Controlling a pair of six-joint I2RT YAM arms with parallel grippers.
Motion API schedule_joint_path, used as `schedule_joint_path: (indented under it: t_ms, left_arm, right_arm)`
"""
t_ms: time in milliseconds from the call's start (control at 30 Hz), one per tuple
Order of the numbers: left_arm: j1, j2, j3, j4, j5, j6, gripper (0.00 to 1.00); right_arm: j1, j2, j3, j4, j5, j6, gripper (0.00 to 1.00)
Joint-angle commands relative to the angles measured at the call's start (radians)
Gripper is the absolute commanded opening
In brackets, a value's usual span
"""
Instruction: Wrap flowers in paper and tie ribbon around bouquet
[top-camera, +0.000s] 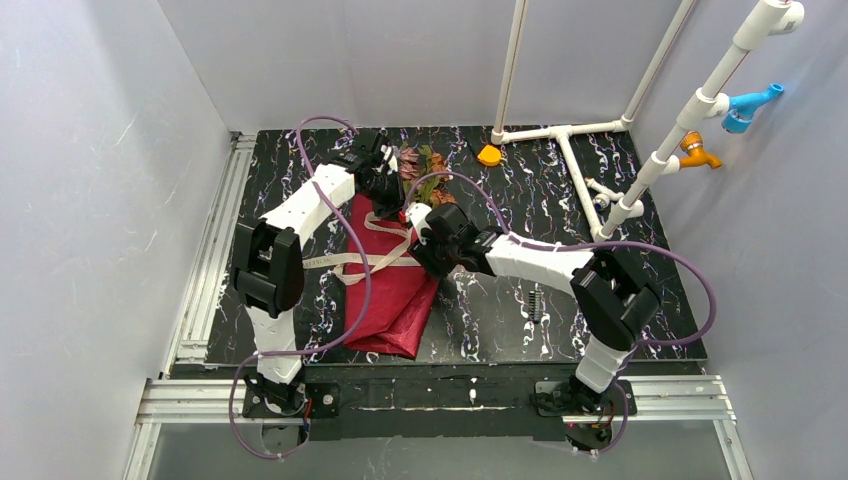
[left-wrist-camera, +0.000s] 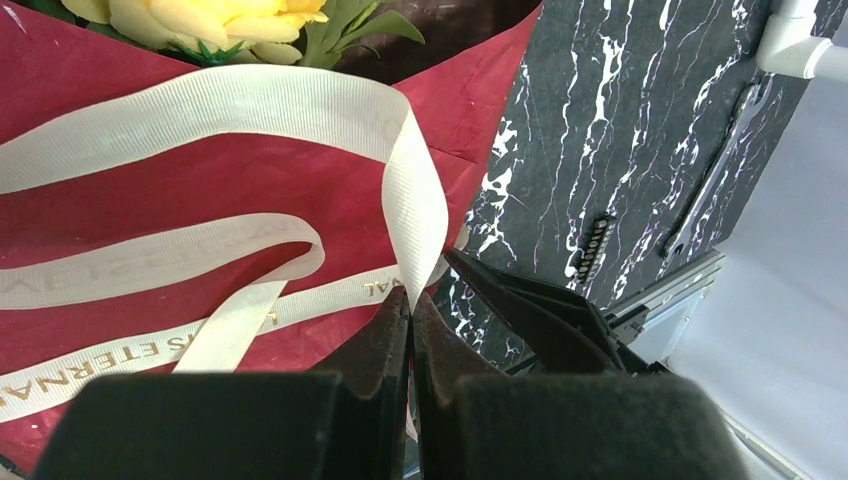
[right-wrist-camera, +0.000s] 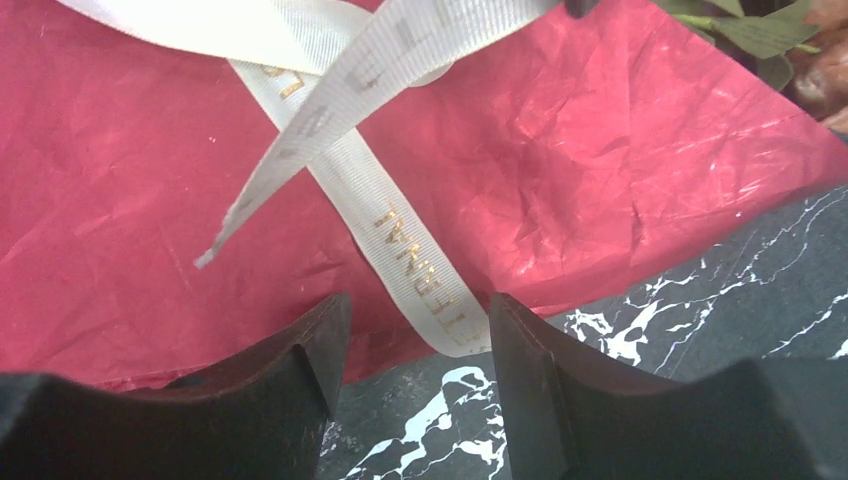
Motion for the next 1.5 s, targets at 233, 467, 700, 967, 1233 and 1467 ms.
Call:
schedule_joint_path:
  t_ms: [233, 467, 700, 967, 1233, 1467]
  left_arm:
    - [-0.005, -0.04, -0.041, 0.021, 0.028, 0.019, 0.0]
    - [-0.006, -0.035, -0.044, 0.025, 0.026, 0.018, 0.0]
    - [-0.018, 0.025, 0.02, 0.017, -0.008, -0.009, 0.0]
    - [-0.05, 0.122, 0.104, 0.002, -0.181, -0.102, 0.0]
    - [-0.073, 0.155, 0.122, -0.002, -0.275, -0.109, 0.0]
    - [-0.084, 0.108, 0.054, 0.001, -0.154, -0.042, 0.0]
  right_arm:
    - [-0.011, 0.096, 0.084, 0.018, 0.035, -0.023, 0.49]
    - [-0.011, 0.106, 0.123, -0.034, 0.046, -0.025, 0.2]
    - [-0.011, 0.021, 0.084, -0.045, 0.063, -0.031, 0.11]
    - [-0.011, -0.089, 0.009, 0.016, -0.04, -0.066, 0.03]
    - [-0.011, -0.107, 0.015, 0.028, -0.039, -0.08, 0.02]
    - [-0.011, -0.042, 0.088, 0.025, 0.067, -0.005, 0.01]
